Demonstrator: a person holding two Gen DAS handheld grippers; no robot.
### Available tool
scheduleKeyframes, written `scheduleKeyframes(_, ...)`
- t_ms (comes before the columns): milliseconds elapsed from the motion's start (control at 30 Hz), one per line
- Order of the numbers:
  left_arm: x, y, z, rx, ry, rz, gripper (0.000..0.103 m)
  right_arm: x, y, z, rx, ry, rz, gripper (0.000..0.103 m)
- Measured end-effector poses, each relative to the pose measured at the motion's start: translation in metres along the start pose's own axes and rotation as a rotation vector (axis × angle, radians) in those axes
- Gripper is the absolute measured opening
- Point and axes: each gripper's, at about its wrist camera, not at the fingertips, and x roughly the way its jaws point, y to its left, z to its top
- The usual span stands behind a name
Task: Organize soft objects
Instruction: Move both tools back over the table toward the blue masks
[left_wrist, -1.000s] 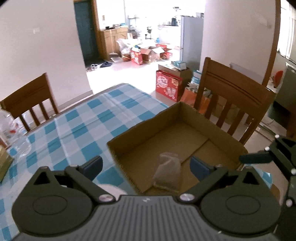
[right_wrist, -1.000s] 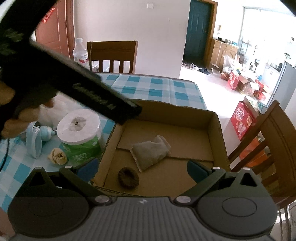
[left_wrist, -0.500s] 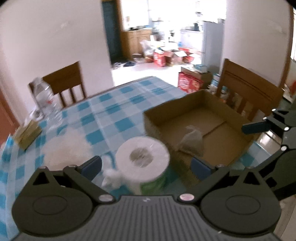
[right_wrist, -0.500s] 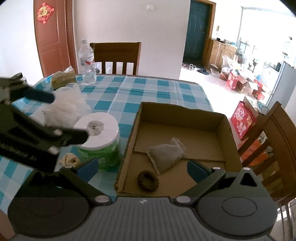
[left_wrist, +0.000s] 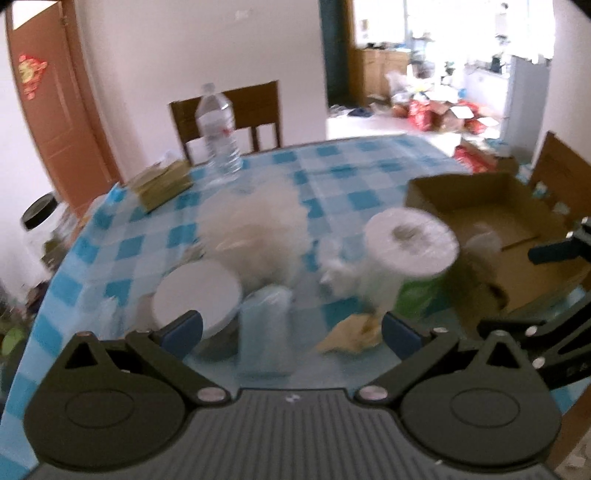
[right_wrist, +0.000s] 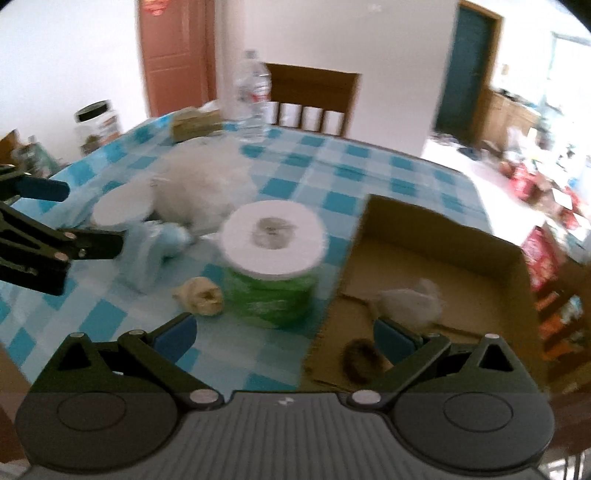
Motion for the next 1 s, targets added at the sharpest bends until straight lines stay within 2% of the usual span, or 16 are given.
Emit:
scheduleKeyframes(200, 0.008, 0.026, -0.022, -0.005, 0.045, 0.007, 0.102, 0.012, 0.04, 0.007, -0.079, 0.006, 0.044, 0.103)
scheduleKeyframes(433, 0.017, 0.06, -0.036, 0.009, 0.071, -0.01, 0.102, 0.026, 0.075, 0.017, -0.073, 0.024, 0.055, 0.103)
scheduleKeyframes(733, 0.046, 0.113, -0.049, -0.008, 0.108, -0.009, 0.102, 0.053, 0.116, 0.028, -0.057, 0.035, 0.014, 0.103)
scheduleKeyframes(1000, 0.073, 0.149, -0.052, 0.027, 0.132, 0.027, 0.102, 0.088, 0.137, 0.028, 0.017, 0.035, -0.024, 0.103)
